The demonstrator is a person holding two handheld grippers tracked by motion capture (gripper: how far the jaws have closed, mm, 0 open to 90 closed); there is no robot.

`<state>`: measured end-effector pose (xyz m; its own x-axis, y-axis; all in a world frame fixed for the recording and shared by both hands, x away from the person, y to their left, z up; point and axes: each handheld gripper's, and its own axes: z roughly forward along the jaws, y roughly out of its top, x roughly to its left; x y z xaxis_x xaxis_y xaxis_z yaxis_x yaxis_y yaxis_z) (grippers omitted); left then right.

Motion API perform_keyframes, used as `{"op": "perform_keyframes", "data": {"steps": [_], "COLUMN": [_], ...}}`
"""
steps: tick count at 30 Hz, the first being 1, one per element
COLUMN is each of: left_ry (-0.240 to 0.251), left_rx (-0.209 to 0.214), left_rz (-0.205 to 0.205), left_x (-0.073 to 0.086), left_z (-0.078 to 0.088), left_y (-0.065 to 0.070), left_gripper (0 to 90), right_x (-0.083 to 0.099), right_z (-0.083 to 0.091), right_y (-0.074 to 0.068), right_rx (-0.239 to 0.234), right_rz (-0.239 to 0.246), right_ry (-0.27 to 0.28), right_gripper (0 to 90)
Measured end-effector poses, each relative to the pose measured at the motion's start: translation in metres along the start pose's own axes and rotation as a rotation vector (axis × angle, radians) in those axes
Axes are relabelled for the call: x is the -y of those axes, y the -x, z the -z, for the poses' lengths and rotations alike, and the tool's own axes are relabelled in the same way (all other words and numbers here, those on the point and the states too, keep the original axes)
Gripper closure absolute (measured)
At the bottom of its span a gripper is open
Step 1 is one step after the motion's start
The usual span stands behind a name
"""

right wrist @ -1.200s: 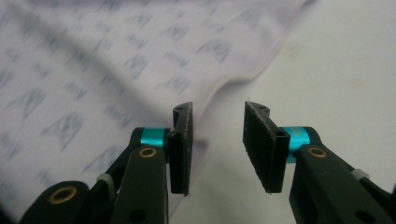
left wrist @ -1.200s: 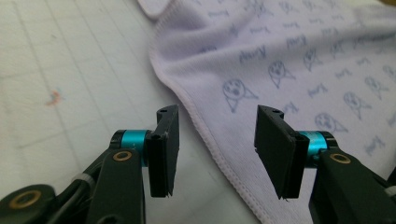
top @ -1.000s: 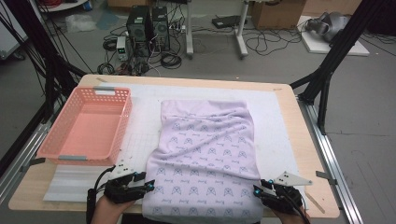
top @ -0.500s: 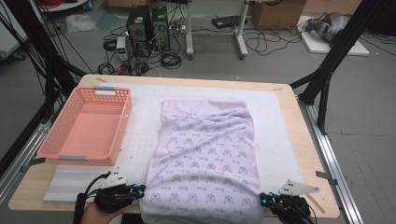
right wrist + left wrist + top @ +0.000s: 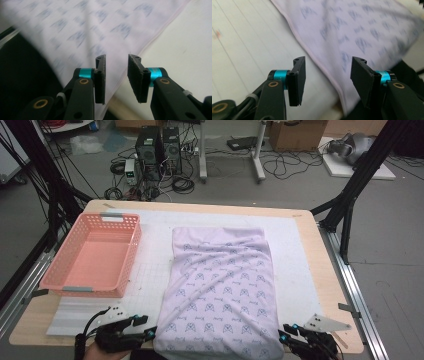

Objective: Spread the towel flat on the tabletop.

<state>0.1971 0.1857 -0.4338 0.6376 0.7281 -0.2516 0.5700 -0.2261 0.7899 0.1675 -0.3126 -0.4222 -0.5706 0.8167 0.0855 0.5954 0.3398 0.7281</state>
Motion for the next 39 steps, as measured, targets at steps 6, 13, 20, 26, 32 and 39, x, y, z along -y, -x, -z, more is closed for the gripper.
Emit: {"op": "perform_keyframes", "data": {"steps": [6,13,20,26,32,39], "left_ry": [-0.022,-0.063,-0.056,-0.108,-0.02,0.061], "left_rx": [-0.046,-0.092,-0.052,0.06,-0.045,-0.084], "left_rz": [-0.008,-0.071,-0.052,-0.059,-0.039,0.046], "left_x": [-0.002,0.001,0.009,0.022,0.015,-0.019], "left_z": [-0.035,-0.025,0.006,0.026,0.016,-0.03], "left_y": [0.001,0.008,0.009,0.019,0.006,-0.017], "left_gripper": [52.3,88.5,88.6,87.0,52.1,52.5], "right_x": [-0.005,-0.002,0.01,0.015,0.009,-0.012], "right_z": [-0.032,-0.026,-0.002,0.027,0.022,-0.018], "right_y": [0.005,0.007,0.005,-0.003,-0.003,0.013], "right_rx": [0.079,0.019,-0.006,-0.08,-0.057,0.09], "right_rz": [-0.013,-0.03,-0.007,-0.007,-0.032,-0.051], "right_ry": [-0.044,-0.055,-0.059,-0.074,-0.02,0.053], "right_gripper": [69.1,88.4,88.7,88.4,64.5,63.5]}}
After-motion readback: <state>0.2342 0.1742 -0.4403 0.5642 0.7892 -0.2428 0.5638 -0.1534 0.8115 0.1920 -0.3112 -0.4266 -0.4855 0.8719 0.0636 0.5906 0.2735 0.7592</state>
